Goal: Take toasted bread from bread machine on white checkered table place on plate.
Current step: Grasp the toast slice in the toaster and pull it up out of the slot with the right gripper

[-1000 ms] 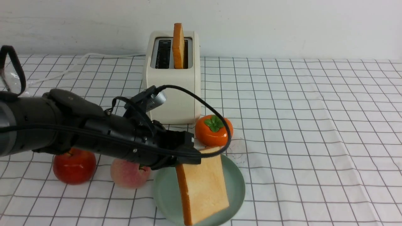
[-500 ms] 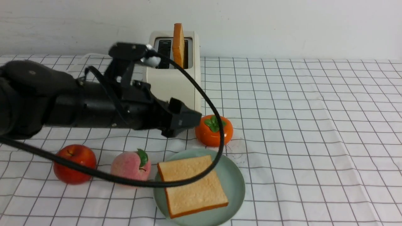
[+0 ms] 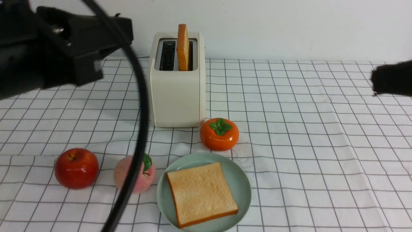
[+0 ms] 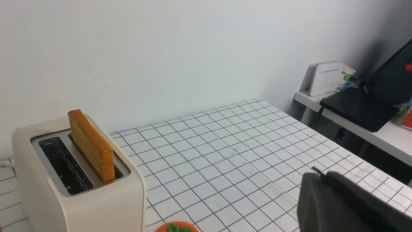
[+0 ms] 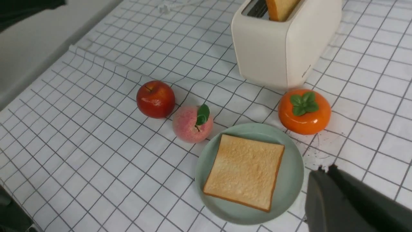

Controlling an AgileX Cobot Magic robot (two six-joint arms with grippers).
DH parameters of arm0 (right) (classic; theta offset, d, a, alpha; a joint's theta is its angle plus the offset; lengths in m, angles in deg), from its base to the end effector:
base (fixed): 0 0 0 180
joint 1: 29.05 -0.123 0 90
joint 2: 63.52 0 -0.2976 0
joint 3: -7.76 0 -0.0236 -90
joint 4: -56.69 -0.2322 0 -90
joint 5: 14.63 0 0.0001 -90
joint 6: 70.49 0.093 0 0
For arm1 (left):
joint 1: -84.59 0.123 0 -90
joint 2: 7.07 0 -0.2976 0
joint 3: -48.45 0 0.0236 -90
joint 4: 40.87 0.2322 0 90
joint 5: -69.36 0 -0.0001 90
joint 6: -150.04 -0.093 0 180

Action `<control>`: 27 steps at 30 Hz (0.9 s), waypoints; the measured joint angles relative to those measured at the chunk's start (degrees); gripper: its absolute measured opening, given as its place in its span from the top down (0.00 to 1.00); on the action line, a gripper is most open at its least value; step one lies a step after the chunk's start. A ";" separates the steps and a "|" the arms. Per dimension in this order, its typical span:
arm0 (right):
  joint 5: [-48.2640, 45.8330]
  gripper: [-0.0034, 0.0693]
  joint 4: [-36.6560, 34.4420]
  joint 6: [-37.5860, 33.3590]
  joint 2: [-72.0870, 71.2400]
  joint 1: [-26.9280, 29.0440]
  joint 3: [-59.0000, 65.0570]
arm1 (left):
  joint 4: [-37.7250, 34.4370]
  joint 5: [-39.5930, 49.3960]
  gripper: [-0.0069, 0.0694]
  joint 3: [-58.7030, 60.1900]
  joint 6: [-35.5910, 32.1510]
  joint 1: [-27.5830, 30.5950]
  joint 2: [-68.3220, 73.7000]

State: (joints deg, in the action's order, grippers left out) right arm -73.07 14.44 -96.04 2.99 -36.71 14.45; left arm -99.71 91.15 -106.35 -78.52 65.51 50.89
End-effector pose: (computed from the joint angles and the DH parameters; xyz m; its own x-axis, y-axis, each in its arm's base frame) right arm 0.1518 0.0742 0.4435 -0.5460 -0.0752 -0.8344 -0.5838 0.7485 0.3145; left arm 0.1393 -0.0795 0.4189 -0.1676 -0.0880 -0.9819 0.5910 0.7882 -0.1716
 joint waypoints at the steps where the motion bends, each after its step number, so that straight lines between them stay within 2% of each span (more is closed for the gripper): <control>1: 0.37 0.95 0.96 0.55 3.96 -2.96 -2.23 | 4.04 1.37 0.93 1.29 3.69 0.00 -2.46; 4: 2.93 0.95 6.48 3.65 13.08 -12.25 -9.30 | 15.17 4.85 0.93 3.89 12.77 0.00 -7.41; 6: 4.52 0.95 9.93 5.98 17.06 -15.03 -12.48 | 19.39 5.83 0.93 4.48 15.60 0.00 -8.98; 8: 7.38 0.93 17.56 12.36 26.22 -20.67 -19.79 | 26.91 7.60 0.93 5.51 22.57 0.00 -11.65; 11: 8.16 0.86 27.36 20.36 37.15 -24.69 -30.59 | 34.51 8.71 0.93 6.05 29.83 0.00 -14.05; 13: 8.23 0.79 32.05 24.73 42.86 -25.93 -36.61 | 36.81 9.48 0.93 6.05 33.00 0.00 -14.55; 14: 8.23 0.72 35.00 27.92 46.92 -26.50 -41.08 | 38.11 9.80 0.93 6.05 34.78 0.00 -15.02; 16: 8.01 0.65 37.32 30.76 50.70 -26.80 -45.43 | 38.79 10.19 0.93 6.05 35.97 0.00 -15.17; 17: 7.82 0.55 39.28 33.25 54.59 -26.92 -50.80 | 39.20 10.54 0.93 6.05 36.80 0.00 -15.19; 19: 7.68 0.40 40.01 35.44 59.88 -26.95 -57.76 | 39.55 10.88 0.93 6.05 37.19 0.00 -15.19; 21: 7.61 0.32 39.65 35.87 62.57 -26.95 -61.47 | 39.69 10.94 0.93 6.05 37.34 0.00 -15.19; 24: 8.06 0.23 38.22 36.41 65.75 -26.95 -65.26 | 39.68 10.94 0.93 6.05 37.39 0.00 -15.19; 27: 11.23 0.20 38.19 37.57 68.57 -27.07 -66.97 | 39.68 11.02 0.93 6.05 37.39 0.00 -15.19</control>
State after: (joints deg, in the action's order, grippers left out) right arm -61.84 52.63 -58.48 71.56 -63.78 -52.53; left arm -60.02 102.17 -100.30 -41.13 65.51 35.70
